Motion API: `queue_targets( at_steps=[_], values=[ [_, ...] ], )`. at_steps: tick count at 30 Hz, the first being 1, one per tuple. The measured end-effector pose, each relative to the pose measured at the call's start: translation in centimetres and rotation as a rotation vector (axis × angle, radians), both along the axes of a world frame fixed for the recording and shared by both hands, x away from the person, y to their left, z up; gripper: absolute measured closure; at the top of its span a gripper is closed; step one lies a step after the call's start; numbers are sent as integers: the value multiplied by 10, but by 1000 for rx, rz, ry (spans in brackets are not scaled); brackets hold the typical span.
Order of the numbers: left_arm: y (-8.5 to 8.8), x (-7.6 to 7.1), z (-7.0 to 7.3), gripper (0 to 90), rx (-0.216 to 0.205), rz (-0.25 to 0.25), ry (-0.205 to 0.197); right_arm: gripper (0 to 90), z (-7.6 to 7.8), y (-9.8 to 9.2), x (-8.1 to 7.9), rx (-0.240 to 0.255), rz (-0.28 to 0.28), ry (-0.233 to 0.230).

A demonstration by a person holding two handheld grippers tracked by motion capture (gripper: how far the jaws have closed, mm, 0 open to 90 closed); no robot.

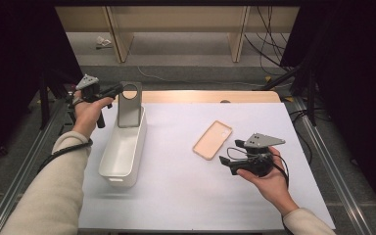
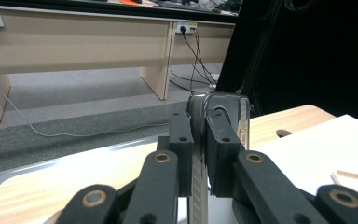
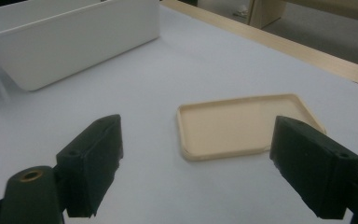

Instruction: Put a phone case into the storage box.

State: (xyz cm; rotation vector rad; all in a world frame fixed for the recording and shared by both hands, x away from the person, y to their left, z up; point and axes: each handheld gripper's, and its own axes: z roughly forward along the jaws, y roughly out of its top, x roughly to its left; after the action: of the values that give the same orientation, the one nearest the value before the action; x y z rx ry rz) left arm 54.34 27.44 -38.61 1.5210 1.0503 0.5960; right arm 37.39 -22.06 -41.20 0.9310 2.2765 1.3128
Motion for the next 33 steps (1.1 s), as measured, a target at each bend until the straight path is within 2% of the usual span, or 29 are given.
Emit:
queue_targets(
  at_steps=[33],
  values=[
    [1, 4, -15, 818, -18, 5, 35, 179, -1, 0, 0, -2, 4, 2]
  ],
)
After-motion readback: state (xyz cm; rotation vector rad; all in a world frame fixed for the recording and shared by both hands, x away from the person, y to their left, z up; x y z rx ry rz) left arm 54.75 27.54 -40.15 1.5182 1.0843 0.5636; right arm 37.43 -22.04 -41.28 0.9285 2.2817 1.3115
